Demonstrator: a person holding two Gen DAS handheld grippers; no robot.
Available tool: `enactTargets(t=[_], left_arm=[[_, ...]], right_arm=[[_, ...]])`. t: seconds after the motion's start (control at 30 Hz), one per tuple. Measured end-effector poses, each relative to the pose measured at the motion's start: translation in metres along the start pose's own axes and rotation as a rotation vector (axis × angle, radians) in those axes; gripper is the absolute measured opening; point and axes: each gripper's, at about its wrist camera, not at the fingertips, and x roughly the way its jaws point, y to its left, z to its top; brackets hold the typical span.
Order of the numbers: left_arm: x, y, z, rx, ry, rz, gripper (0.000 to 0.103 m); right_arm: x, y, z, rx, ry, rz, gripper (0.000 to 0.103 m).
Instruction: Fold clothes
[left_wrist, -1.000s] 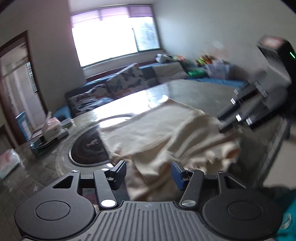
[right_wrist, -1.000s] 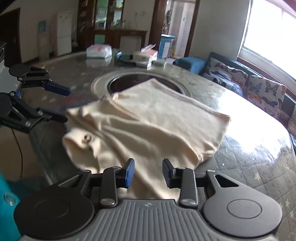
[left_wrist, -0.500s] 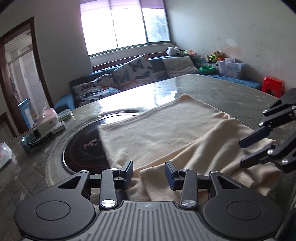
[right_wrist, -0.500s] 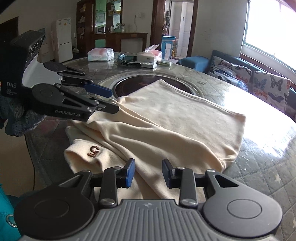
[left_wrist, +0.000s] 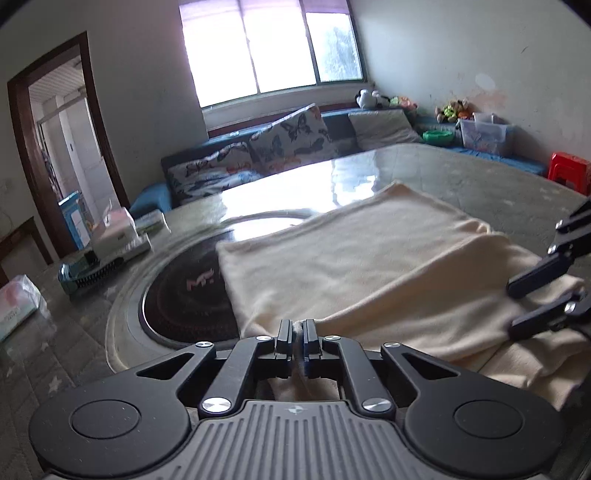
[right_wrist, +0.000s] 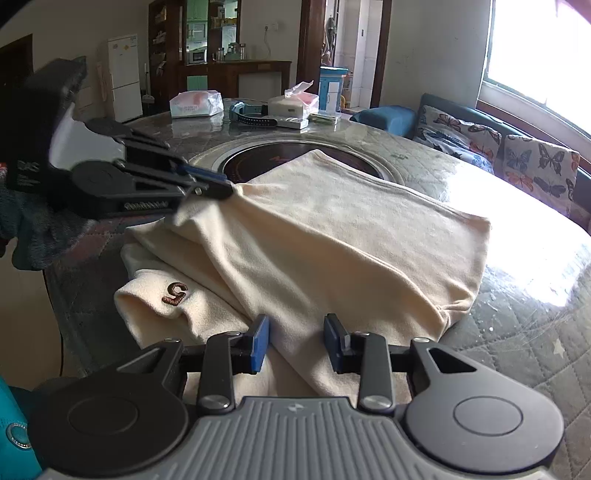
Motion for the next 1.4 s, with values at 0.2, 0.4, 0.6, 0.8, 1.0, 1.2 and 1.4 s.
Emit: enactTargets(t=[0.2,0.4,0.6,0.8,1.0,1.2,1.4], left_arm=[[-0.011,0.008,0.007,-0.058,-0.03,0.035,0.033],[-0.035,0.019,0.0,-0.099,-0.041,-0.02,0.042],[-0.051,0.008,-0.017,-0.021,-0.025,-0.093,0.042],[-0.052,-0.004,-0.026,0.052,-0.014,-0.116,0.042],[-0.045,-0.008,-0.025,0.094,-0.035,-0.048,0.044],[-0.044,0.001,-0.022,0.052,-0.049,0.032,0.044],[-0.055,0.011,-0.018,0.013,-0.063,0.05,0.043]], right_arm=[[-0.005,-0.011,0.013,0.027,-0.044,-0.001,0.032],[0.002,-0.011,0.022,0.045,-0.048,0.028,0.032],[0.011,0.02,0.027,-0.075,-0.052,0.105,0.032],[0.028,0.044,0.037,-0.161,-0.05,0.123,0.017],[0.019,0.045,0.045,-0.146,-0.084,0.137,0.003],[0.009,0.04,0.043,-0.124,-0.091,0.157,0.004],[0.002,0.033,0.038,-0.113,-0.078,0.173,0.006]])
